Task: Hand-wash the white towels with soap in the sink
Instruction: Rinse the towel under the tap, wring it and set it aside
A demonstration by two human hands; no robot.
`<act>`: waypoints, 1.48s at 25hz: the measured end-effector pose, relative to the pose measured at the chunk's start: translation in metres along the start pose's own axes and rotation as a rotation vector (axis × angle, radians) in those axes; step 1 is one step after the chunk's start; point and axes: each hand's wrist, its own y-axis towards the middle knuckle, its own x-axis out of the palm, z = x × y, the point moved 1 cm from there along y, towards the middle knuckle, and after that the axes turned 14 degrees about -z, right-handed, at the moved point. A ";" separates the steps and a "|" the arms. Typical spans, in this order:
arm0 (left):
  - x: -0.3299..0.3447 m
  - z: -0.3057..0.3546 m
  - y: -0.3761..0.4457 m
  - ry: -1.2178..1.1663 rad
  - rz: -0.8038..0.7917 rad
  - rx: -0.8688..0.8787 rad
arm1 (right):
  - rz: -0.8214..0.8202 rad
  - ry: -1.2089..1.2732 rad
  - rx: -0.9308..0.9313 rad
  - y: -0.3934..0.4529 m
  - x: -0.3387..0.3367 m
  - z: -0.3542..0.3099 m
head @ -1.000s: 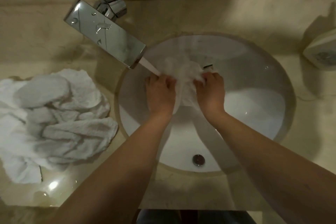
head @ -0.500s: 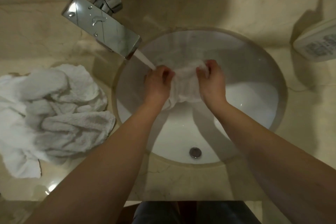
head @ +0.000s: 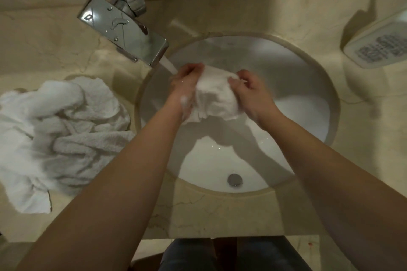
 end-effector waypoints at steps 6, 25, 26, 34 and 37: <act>0.006 0.003 0.014 0.681 0.065 0.005 | 0.304 -0.156 0.087 0.040 -0.011 0.023; 0.012 -0.067 0.064 0.715 0.322 0.394 | 0.486 -0.478 -0.057 0.099 0.028 0.072; 0.013 -0.066 0.066 0.684 0.355 0.380 | 0.484 -0.462 -0.023 0.101 0.027 0.072; 0.011 -0.061 0.068 0.526 0.298 0.403 | 0.348 -0.290 -0.072 0.096 0.021 0.069; 0.012 -0.051 0.065 0.459 0.309 0.404 | 0.390 -0.308 -0.247 0.080 0.015 0.066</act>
